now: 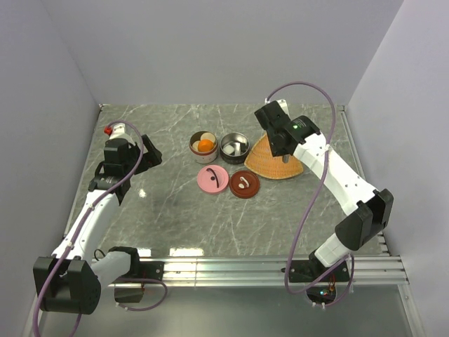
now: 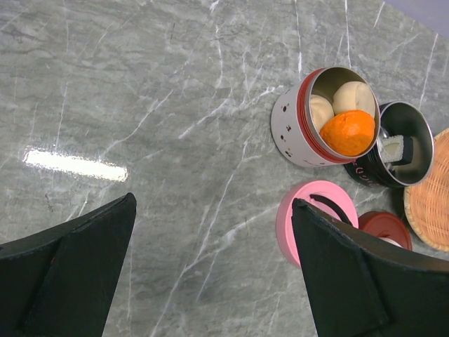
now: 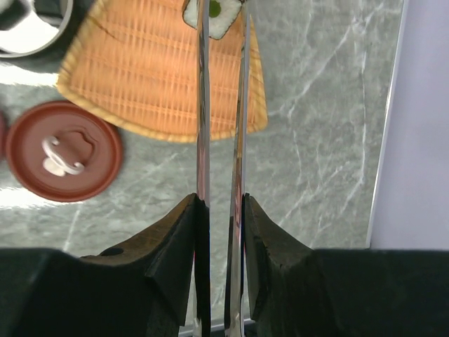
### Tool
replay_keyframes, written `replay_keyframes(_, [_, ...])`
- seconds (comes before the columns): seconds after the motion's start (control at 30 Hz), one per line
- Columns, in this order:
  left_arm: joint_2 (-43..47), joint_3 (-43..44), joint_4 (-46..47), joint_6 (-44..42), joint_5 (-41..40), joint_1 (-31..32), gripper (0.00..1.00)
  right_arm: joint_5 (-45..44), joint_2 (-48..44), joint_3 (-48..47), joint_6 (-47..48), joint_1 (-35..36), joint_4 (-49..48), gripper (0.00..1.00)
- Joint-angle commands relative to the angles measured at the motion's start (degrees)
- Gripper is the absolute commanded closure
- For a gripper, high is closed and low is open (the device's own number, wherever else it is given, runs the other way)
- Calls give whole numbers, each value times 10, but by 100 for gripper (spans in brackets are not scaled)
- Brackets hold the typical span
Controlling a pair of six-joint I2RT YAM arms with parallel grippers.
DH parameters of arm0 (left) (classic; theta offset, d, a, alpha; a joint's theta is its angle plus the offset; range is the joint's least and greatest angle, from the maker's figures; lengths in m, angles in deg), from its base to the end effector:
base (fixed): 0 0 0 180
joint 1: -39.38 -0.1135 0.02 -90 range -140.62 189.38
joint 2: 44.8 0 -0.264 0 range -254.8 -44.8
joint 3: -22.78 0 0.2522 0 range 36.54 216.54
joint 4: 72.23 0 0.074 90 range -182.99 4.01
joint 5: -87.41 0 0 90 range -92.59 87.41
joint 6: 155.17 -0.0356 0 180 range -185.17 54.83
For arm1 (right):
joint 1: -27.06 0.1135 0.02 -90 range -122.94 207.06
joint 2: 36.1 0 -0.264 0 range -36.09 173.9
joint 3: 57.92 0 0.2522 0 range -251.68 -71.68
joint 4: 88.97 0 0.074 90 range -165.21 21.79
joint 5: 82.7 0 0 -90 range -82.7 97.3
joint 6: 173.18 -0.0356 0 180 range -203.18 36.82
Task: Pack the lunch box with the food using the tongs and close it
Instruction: Pick up the food using the clamp, then place the food into the lunch box
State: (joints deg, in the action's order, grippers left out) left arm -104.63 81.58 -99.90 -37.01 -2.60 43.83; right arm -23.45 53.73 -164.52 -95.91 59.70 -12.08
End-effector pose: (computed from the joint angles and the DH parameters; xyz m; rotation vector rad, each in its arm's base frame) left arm 0.2349 -0.0183 0.2846 -0.4295 2.0457 -0.3476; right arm 0.2732 0.1534 0.3596 -0.2454 2.4331 -0.3678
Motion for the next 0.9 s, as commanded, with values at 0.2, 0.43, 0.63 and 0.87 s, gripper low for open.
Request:
replay_keyframes(0.2, [12, -6, 27, 0, 2, -2, 1, 49, 5, -33, -4, 8, -15, 78])
replay_keyframes(0.43, [12, -7, 27, -2, 2, -2, 0, 83, 48, -121, -12, 39, -12, 78])
replay_keyframes(0.63, [13, -5, 26, -3, 2, -1, 1, 95, 99, -203, -10, 69, 4, 78])
replay_keyframes(0.87, [14, -4, 24, -5, 2, -4, 1, 116, 125, -214, -9, 83, 3, 77])
